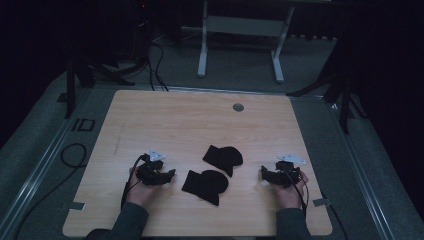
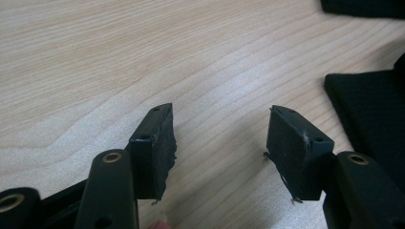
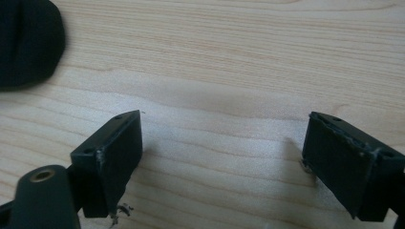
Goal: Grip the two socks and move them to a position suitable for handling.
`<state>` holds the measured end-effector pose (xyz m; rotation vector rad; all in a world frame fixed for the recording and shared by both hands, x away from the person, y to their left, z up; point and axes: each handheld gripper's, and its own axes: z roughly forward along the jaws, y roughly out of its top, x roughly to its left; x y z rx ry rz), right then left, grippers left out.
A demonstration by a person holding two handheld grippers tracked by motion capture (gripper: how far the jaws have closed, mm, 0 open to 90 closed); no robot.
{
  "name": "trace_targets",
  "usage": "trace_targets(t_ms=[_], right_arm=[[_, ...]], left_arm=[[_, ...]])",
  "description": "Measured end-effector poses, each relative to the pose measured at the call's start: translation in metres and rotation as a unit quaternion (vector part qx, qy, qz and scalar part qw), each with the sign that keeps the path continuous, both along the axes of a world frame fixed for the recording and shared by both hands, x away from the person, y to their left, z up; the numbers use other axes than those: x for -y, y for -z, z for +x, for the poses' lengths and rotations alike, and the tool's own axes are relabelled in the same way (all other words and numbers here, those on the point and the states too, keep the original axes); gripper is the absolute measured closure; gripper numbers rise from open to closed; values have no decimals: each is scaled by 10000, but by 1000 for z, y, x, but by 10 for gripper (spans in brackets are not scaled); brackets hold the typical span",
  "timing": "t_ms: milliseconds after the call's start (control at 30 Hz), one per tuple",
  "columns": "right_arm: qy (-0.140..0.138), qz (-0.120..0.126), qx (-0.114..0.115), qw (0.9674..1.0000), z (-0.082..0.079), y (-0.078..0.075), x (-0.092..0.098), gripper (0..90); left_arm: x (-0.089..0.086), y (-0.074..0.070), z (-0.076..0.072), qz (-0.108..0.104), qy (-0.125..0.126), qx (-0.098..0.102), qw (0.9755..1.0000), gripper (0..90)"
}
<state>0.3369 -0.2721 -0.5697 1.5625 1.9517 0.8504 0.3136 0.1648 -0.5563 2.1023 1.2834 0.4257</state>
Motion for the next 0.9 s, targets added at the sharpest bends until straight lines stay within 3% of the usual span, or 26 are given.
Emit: trace_targets(t_ms=[133,433,600,700,900], right_arm=[[-49,-26,-62,10000,1,-1,-2,137],[-152,-47,-131,9998,0,-3,-5,174],[-253,-86,-212,9994,-3,-7,-10,306],[-404,-130,-320,9986,-6,-11,-15,446],[-815,-339,-364,9954,-11,-15,-29,544]], left_arm=[[7,1,-2,259,12,69,9996,392],[9,0,-3,296,-12,19,9996,384],[9,-1,-3,315,-25,-10,9995,384],[9,-1,-3,315,-28,-10,9995,385],[9,-1,-4,312,-24,4,9995,389]])
